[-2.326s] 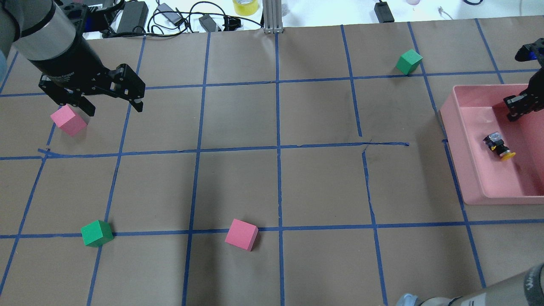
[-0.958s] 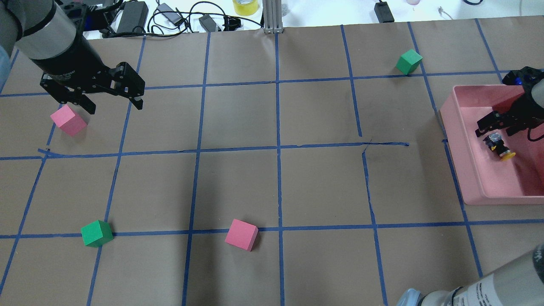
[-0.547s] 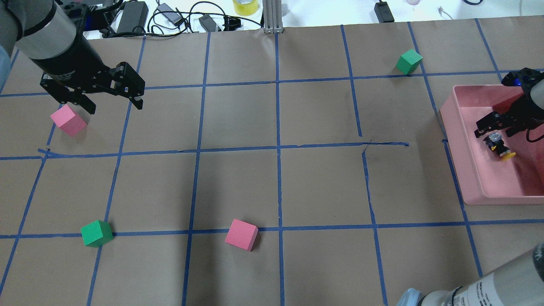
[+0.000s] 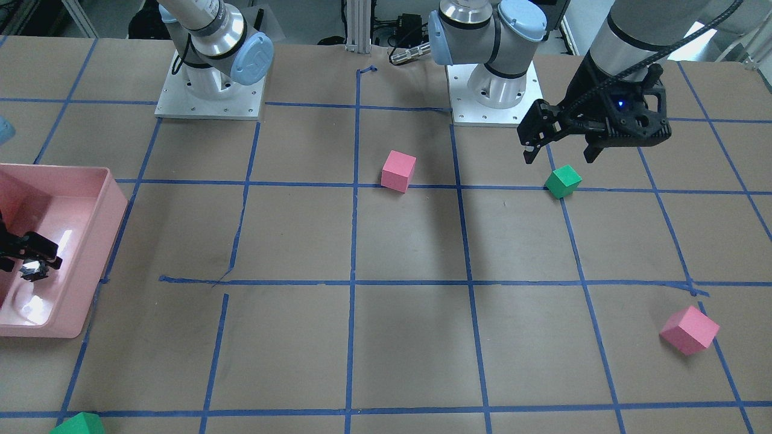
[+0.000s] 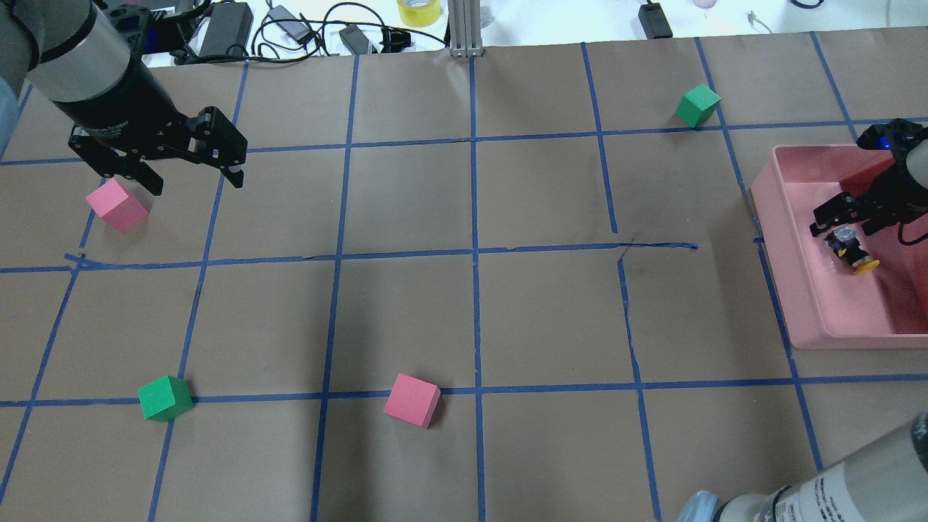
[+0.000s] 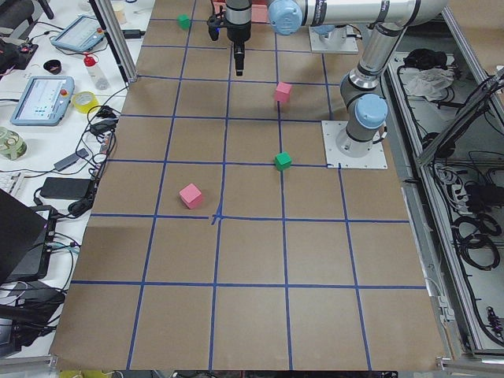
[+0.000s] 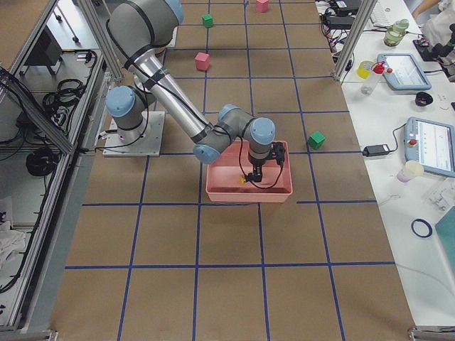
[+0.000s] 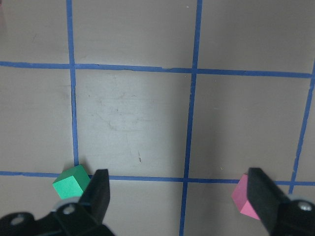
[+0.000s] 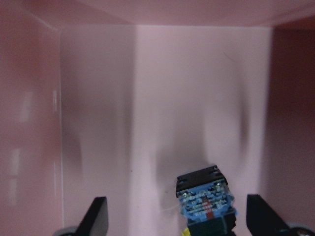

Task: Align button upright

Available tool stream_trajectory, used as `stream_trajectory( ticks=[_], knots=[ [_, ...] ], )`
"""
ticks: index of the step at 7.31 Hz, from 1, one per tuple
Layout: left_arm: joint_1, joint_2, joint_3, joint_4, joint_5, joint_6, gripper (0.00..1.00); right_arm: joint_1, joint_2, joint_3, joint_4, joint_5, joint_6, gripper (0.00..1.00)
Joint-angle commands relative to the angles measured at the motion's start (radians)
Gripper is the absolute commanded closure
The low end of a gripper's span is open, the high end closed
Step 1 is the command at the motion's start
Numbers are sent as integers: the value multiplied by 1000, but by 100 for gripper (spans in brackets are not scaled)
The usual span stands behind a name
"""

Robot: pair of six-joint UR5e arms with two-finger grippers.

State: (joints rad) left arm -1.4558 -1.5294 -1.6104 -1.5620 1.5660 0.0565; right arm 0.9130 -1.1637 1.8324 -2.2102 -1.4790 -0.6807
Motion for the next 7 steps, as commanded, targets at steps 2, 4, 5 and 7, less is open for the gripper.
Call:
stream_trajectory(
  ticks=[2, 4, 5, 7],
  knots=[
    [0, 0, 0, -1, 0, 0, 0, 0, 2, 10, -2, -10, 1, 0],
    [0, 5, -13, 0, 2, 0, 0, -2, 13, 10, 0, -10, 1, 0],
    [0, 5, -13, 0, 2, 2, 0, 0, 18, 10, 0, -12, 1, 0],
    [0, 5, -14, 2, 0, -1, 0, 0, 16, 10, 3, -14, 1, 0]
  ],
)
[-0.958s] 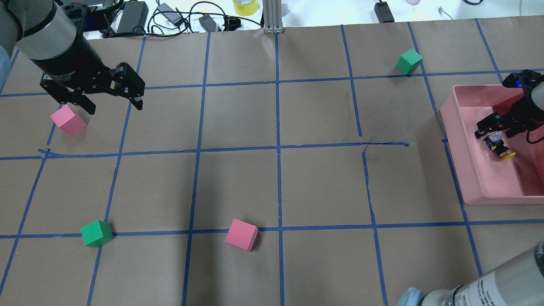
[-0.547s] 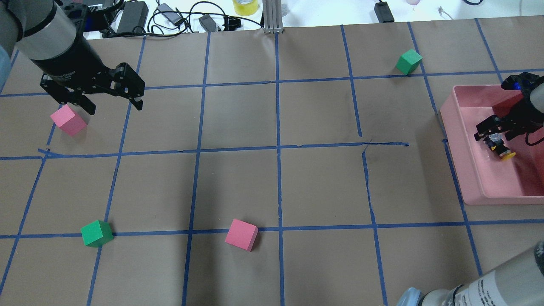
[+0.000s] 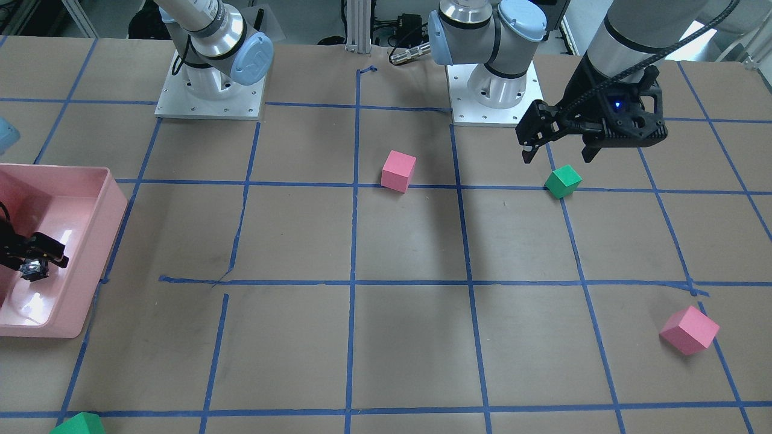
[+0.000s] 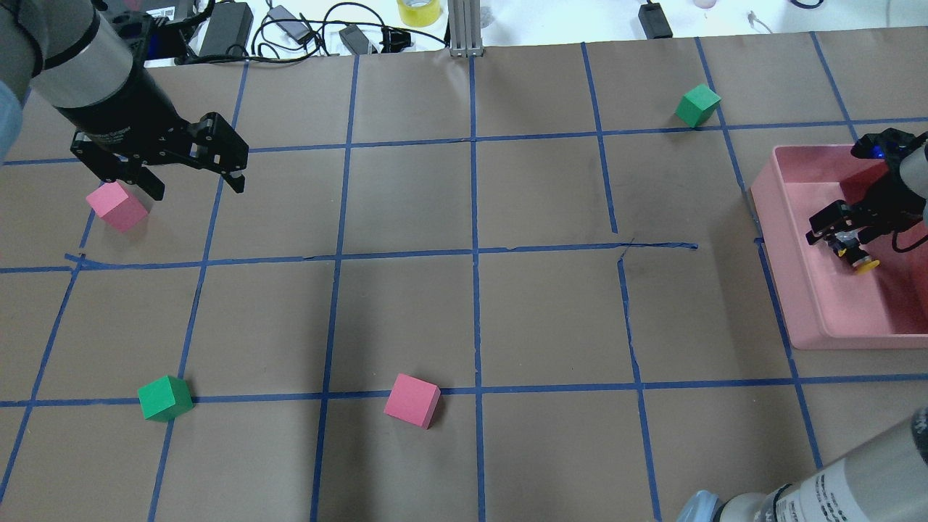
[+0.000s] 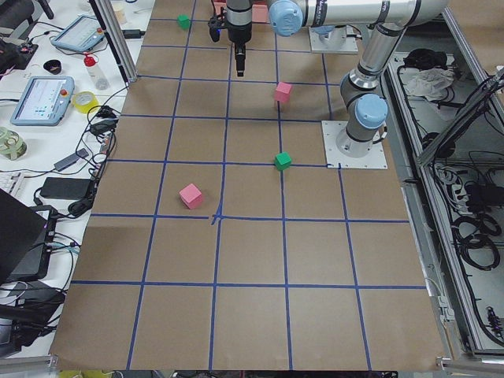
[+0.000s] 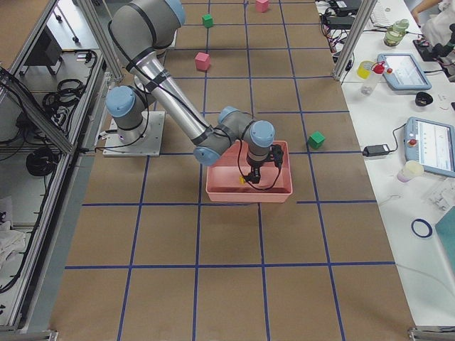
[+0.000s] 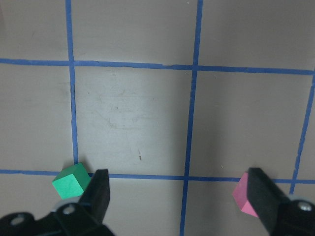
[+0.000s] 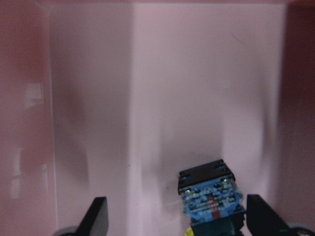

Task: Align button upright

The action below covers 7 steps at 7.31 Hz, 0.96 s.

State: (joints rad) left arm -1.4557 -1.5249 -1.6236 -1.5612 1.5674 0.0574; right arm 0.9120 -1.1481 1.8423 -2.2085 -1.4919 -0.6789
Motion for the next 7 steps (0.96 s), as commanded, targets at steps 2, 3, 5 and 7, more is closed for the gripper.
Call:
stream_trajectory(
  ticks=[2, 3, 5, 7],
  knots=[
    [0, -1, -1, 0, -1, -4, 0, 1, 1, 0, 4, -20, -4, 0],
    [0, -1, -1, 0, -1, -4, 0, 1, 2, 0, 1, -19, -2, 1],
    [0, -1, -2, 0, -1, -4, 0, 1, 2, 0, 0, -24, -2, 24],
    [0, -1, -2, 1, -1, -4, 0, 1, 4, 2, 0, -25, -4, 50]
  ],
)
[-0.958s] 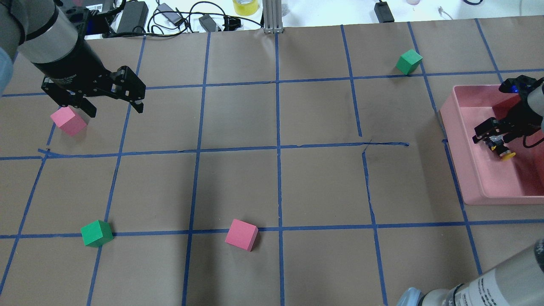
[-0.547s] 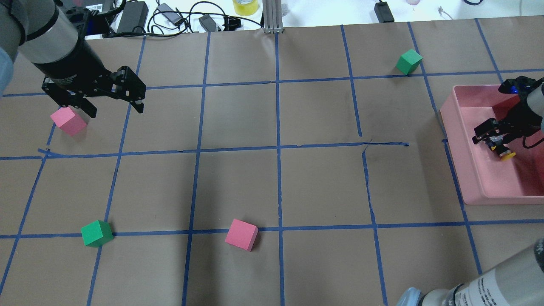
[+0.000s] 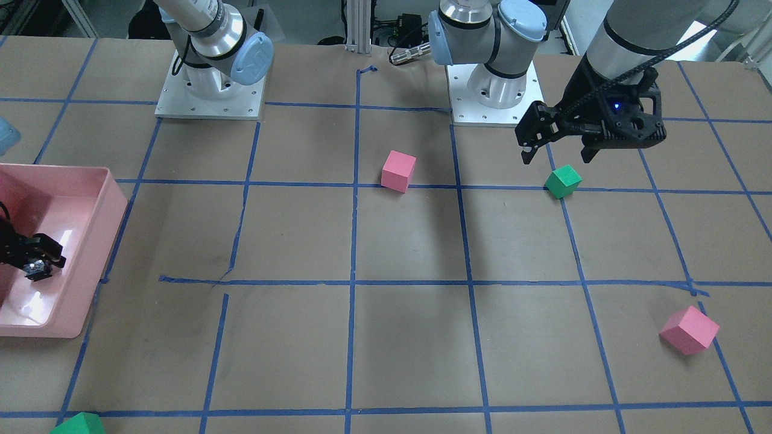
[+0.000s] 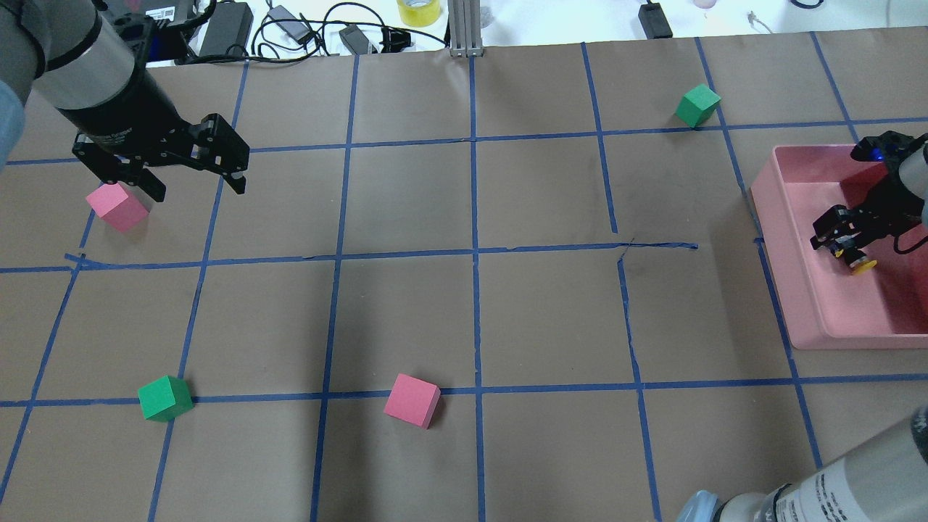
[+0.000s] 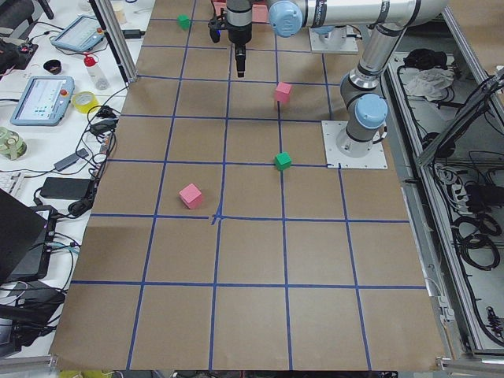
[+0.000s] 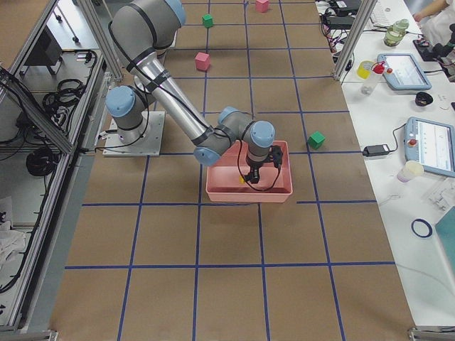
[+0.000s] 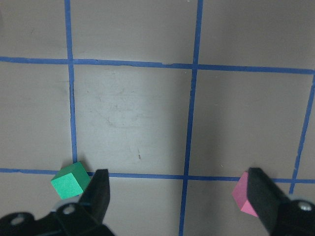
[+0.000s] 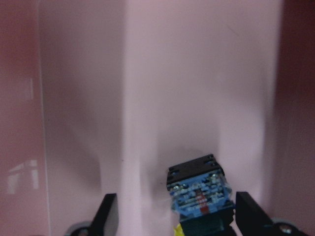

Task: Align button upright

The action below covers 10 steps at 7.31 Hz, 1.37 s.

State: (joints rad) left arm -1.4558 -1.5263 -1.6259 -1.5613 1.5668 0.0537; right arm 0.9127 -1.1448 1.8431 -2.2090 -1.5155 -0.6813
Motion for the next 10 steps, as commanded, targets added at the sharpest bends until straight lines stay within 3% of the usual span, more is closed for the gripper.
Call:
stream_trajectory(
  ticks=[1, 2, 3, 6, 8, 10],
  knots=[
    [0, 0, 1, 1, -1, 2, 0, 0, -1, -1, 2, -9, -1, 68],
    [0, 0, 1, 1, -1, 2, 0, 0, -1, -1, 5, -21, -3, 88],
    [0, 0, 1, 1, 1, 0, 0, 0, -3, -2, 5, -22, -3, 100],
    [0, 0, 1, 1, -1, 2, 0, 0, -47, -28, 17, -22, 6, 100],
    [0, 0, 1, 1, 1, 2, 0, 18, -140, -71, 133, -20, 37, 100],
    [0, 0, 1, 1, 1, 2, 0, 90, -147, -174, 263, -54, 60, 100]
  ],
)
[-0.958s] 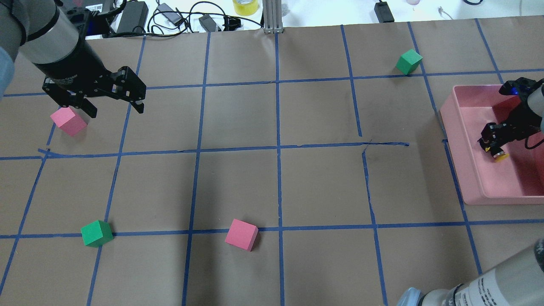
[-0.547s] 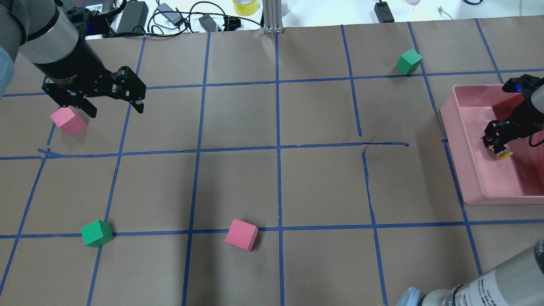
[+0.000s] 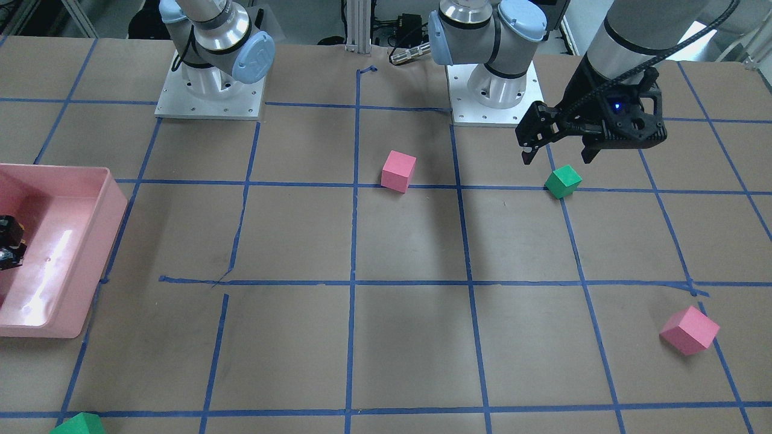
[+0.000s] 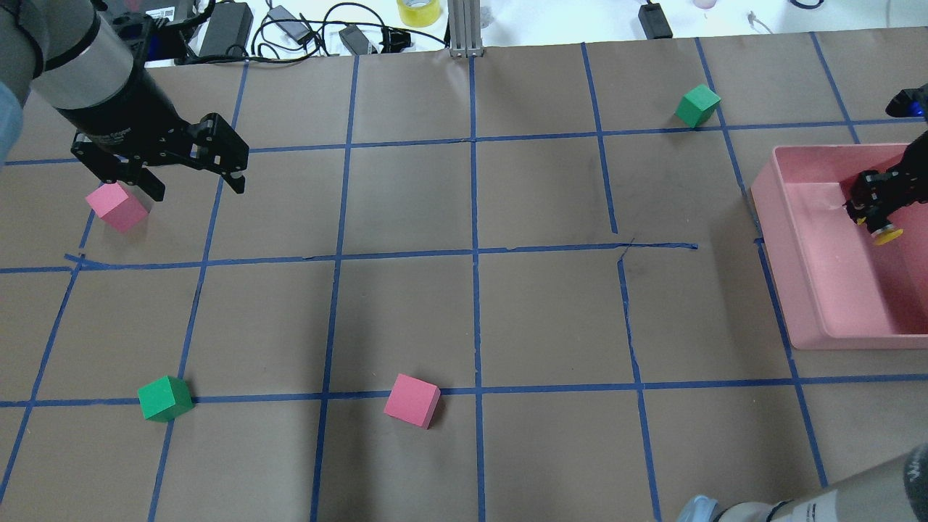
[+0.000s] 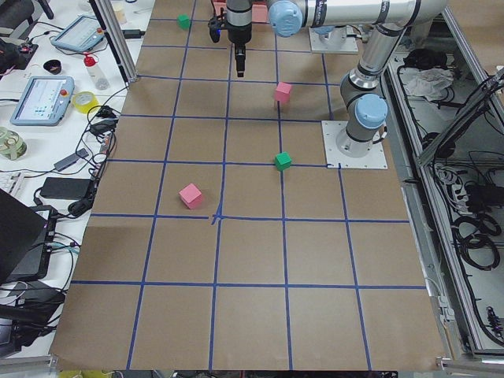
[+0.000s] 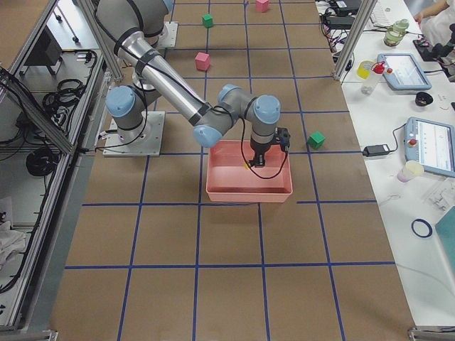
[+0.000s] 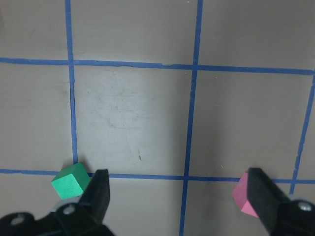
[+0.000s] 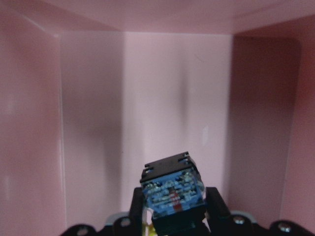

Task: Align button upright
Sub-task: 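Lift the button switch out of the bin with the right gripper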

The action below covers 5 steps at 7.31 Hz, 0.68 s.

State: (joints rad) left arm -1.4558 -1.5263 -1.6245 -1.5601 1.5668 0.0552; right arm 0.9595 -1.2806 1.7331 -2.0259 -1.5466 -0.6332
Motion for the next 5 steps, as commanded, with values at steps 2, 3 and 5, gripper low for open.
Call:
stream_trajectory(
  ticks=[2, 3, 5],
  knots=[
    [0, 0, 0, 0, -1, 0, 0, 163, -13, -176, 217, -49, 26, 100],
    [2, 0, 0, 0, -1, 0, 0, 262, -14, -197, 217, -67, 77, 100],
    [0, 0, 0, 0, 1, 0, 0, 434, -5, -187, 207, -89, 319, 100]
  ],
)
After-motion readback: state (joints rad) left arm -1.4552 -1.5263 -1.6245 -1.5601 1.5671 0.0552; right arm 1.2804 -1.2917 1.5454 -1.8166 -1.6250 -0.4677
